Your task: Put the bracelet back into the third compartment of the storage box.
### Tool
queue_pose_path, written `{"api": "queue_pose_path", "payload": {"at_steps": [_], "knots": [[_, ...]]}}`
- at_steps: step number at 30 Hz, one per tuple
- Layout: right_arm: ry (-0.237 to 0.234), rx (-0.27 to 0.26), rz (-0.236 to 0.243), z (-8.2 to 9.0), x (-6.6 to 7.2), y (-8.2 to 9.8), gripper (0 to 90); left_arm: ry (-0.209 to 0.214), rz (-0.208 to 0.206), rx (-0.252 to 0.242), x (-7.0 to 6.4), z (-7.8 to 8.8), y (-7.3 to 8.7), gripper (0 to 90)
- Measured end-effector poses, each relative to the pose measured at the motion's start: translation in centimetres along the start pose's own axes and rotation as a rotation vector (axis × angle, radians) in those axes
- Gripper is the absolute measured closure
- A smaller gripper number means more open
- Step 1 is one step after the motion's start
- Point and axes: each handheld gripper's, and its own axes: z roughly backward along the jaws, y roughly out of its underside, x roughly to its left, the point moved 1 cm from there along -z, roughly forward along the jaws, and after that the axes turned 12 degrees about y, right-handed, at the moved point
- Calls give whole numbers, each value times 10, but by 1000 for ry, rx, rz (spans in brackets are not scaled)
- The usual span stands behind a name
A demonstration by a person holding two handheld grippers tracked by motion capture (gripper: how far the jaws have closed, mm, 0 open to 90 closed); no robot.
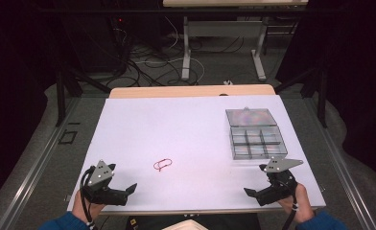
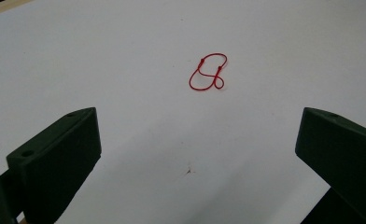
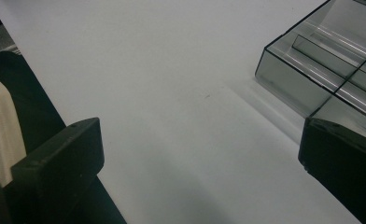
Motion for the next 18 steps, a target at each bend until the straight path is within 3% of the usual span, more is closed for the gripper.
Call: {"api": "queue_pose_path", "payload": {"at_steps": [7,18], "knots": [[6,-28,7,-3,3,-5,0,-5,6,-7,0,0,0,3],[-22,-15,39,-17,10,-20,0,-3,-2,0,0,-1,0,3]]}}
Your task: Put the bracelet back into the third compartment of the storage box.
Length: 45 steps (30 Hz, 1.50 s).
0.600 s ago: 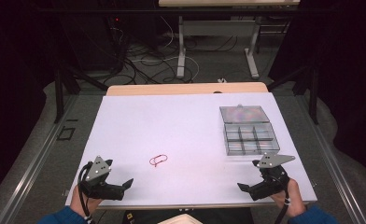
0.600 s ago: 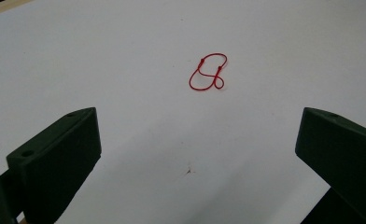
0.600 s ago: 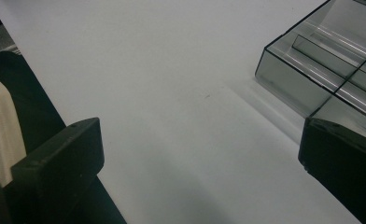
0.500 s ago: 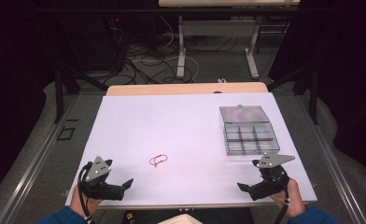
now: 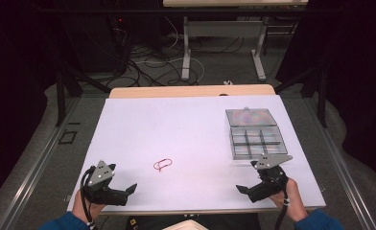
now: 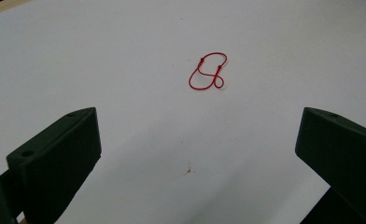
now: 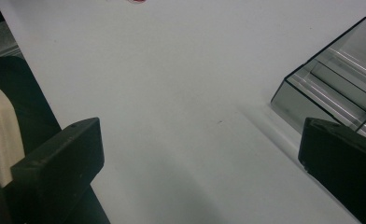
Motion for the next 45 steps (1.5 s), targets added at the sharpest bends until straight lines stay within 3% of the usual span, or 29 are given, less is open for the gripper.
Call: {"api": "queue_pose_path", "payload": {"at_steps": [12,45], "knots": [[-54,9,32,-22,13,-18,0,1,-1,4,0,0,0,3],[-110,-8,123,-77,43,-67,0,9,4,13,0,-1,0,3]]}}
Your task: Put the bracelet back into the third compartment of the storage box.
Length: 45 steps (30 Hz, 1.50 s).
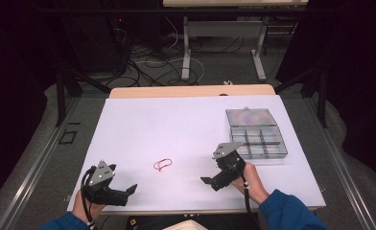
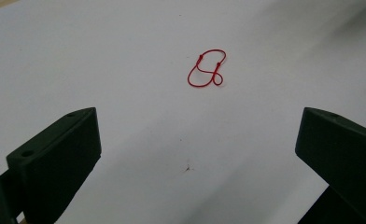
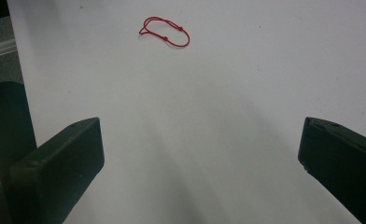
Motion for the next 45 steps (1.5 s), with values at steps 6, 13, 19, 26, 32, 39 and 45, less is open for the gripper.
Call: {"api": "queue_pose_path", "payload": {"at_steps": [6,13,19,26,32,39,45], "knots": [[-15,7,8,-13,3,-8,0,0,-1,-7,0,0,0,3],[-22,-5,14,-23,6,-19,0,1,-3,-3,1,-1,1,3],[-42,-2,14,-39,9,-30,0,7,-2,3,1,0,1,3],[-63,2,34,-61,19,-40,0,6,-3,4,1,0,0,2],[-75,10,67,-77,23,-46,0,4,-1,1,1,-1,1,2],[-63,46,57,-91,26,-50,102,0,4,-9,1,-2,1,2],[-65,58,68,-101,28,-53,166,9,3,8,2,-3,1,2]]}}
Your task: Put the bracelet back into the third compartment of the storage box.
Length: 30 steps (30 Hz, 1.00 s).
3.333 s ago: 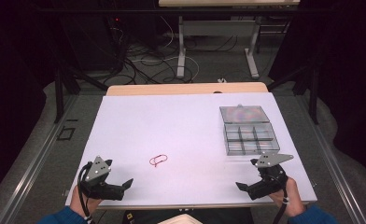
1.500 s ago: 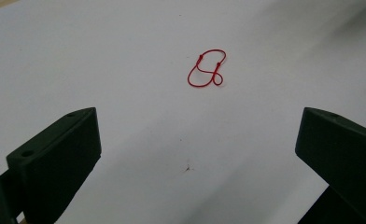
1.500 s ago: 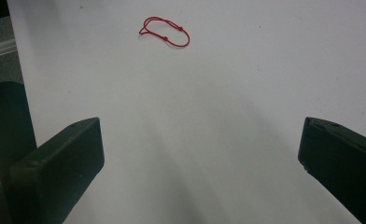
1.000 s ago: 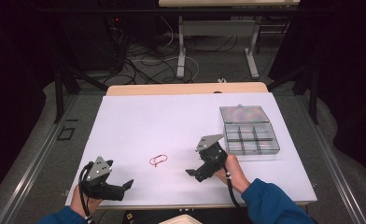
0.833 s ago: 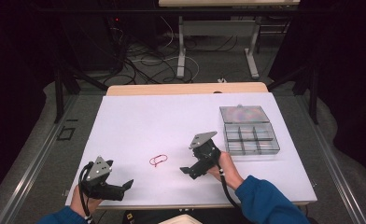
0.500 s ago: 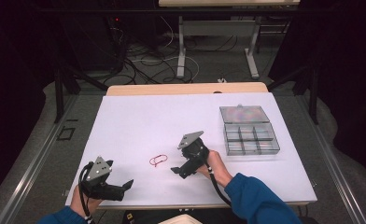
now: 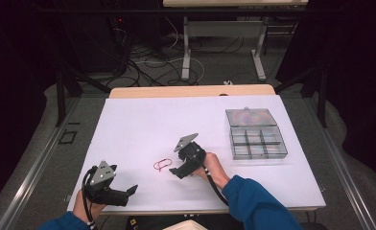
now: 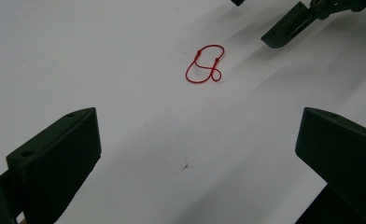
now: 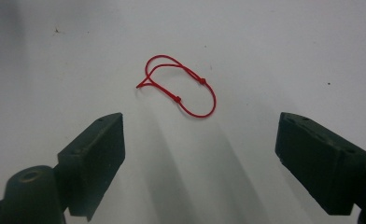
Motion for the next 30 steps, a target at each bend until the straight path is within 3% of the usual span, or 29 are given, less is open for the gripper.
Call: {"api": "queue_pose_path", "payload": {"at_steps": [3,6,11,30], "knots": [[-7,0,18,-6,2,-5,258,4,1,-4,1,0,0,2],[-5,6,0,-10,4,-9,325,1,2,-5,1,0,0,2],[-25,-8,36,-18,6,-16,416,1,0,-1,1,0,0,2],[-43,49,45,-40,9,-19,630,4,7,12,1,0,0,2]]}}
